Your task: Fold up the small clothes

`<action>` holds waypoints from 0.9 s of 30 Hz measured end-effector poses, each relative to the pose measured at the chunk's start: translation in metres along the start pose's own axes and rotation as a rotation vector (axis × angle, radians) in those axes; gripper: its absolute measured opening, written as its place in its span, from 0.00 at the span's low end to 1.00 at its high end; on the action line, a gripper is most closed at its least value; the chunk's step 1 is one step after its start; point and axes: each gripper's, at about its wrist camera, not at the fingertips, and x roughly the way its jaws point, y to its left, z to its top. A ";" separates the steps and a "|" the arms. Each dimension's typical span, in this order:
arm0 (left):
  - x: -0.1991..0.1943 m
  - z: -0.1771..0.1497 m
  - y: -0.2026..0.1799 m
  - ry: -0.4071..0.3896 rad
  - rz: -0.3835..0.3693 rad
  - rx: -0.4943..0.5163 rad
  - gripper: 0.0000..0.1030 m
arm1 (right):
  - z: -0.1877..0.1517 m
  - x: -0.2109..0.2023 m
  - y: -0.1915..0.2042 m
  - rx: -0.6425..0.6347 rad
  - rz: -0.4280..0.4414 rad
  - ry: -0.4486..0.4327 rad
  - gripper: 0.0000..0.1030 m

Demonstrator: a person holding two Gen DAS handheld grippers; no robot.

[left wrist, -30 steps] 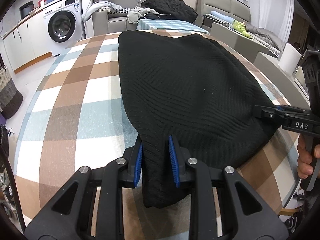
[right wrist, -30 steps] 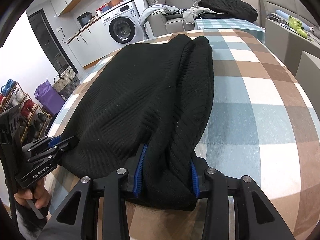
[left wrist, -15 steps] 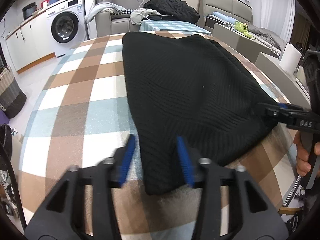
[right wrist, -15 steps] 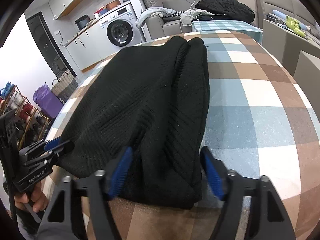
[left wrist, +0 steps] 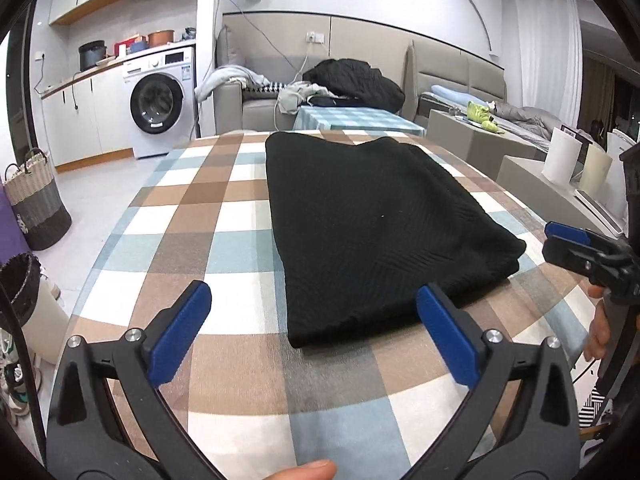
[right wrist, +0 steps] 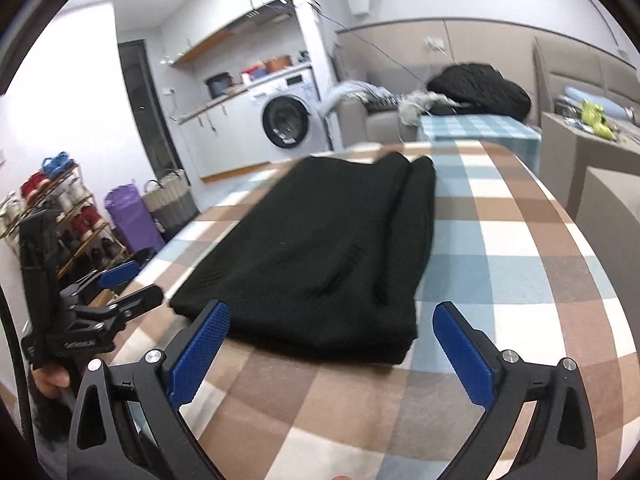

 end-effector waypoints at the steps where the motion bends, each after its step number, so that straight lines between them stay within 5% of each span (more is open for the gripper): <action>1: -0.003 -0.002 -0.001 -0.006 -0.003 0.000 0.99 | -0.002 -0.001 0.001 -0.008 0.006 -0.008 1.00; 12: -0.009 -0.015 -0.003 -0.038 -0.017 -0.020 0.99 | -0.015 -0.009 -0.005 -0.020 -0.003 -0.137 1.00; 27: -0.007 -0.015 0.002 -0.048 -0.037 -0.038 0.99 | -0.019 -0.006 -0.009 -0.001 0.029 -0.128 1.00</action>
